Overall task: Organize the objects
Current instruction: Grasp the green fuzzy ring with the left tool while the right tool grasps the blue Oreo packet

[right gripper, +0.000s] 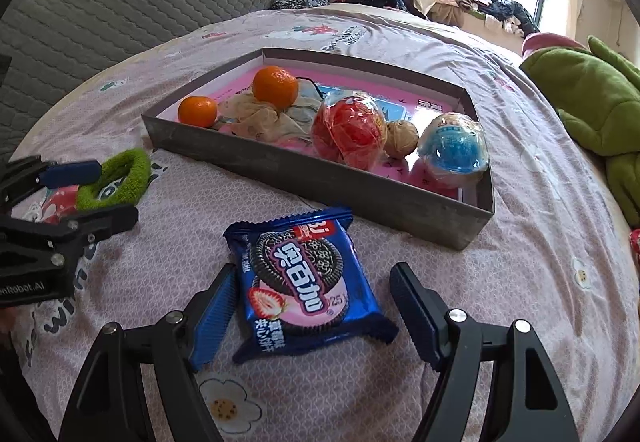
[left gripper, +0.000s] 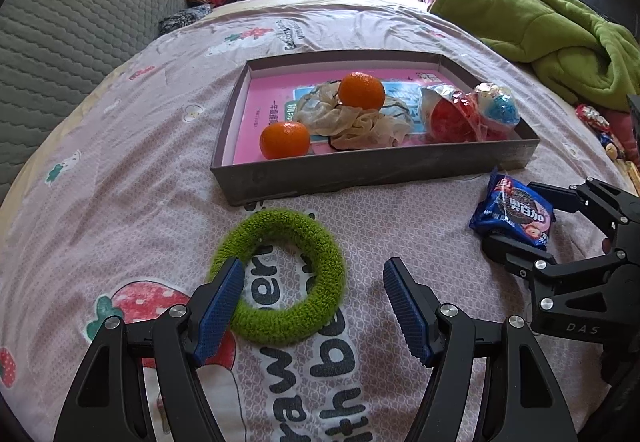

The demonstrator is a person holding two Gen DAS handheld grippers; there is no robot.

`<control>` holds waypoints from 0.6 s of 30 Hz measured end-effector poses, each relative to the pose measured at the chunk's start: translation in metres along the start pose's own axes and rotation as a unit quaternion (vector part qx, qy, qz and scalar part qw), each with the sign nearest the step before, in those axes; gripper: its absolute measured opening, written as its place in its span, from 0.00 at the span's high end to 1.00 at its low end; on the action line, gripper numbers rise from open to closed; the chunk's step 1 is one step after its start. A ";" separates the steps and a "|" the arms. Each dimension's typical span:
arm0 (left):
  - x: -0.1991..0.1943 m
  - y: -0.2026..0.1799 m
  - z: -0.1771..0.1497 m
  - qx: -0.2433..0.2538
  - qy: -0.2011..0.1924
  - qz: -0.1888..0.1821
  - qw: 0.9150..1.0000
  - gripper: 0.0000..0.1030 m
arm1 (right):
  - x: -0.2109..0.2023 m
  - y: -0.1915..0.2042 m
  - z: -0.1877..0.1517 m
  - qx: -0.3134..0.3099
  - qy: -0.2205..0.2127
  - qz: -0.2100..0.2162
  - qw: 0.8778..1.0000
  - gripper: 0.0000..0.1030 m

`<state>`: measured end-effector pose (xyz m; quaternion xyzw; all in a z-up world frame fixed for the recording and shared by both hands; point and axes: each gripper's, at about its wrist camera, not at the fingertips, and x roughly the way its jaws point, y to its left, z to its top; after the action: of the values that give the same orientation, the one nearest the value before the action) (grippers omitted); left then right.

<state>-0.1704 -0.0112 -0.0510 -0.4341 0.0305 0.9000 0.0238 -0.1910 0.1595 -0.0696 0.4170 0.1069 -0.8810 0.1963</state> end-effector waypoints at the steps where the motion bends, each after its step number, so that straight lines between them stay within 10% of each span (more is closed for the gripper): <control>1: 0.002 -0.001 0.000 0.000 0.001 0.000 1.000 0.29 | 0.001 0.000 0.000 0.001 0.000 0.001 1.000 0.26; 10: 0.016 0.000 0.002 -0.006 0.006 -0.001 1.000 0.35 | 0.005 0.006 0.002 -0.006 0.004 -0.002 1.000 0.39; 18: 0.018 -0.001 0.002 -0.002 0.005 0.004 1.000 0.82 | 0.003 0.003 0.000 0.017 0.007 0.014 1.000 0.45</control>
<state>-0.1828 -0.0095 -0.0637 -0.4384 0.0309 0.8980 0.0195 -0.1914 0.1558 -0.0720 0.4281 0.0874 -0.8768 0.2009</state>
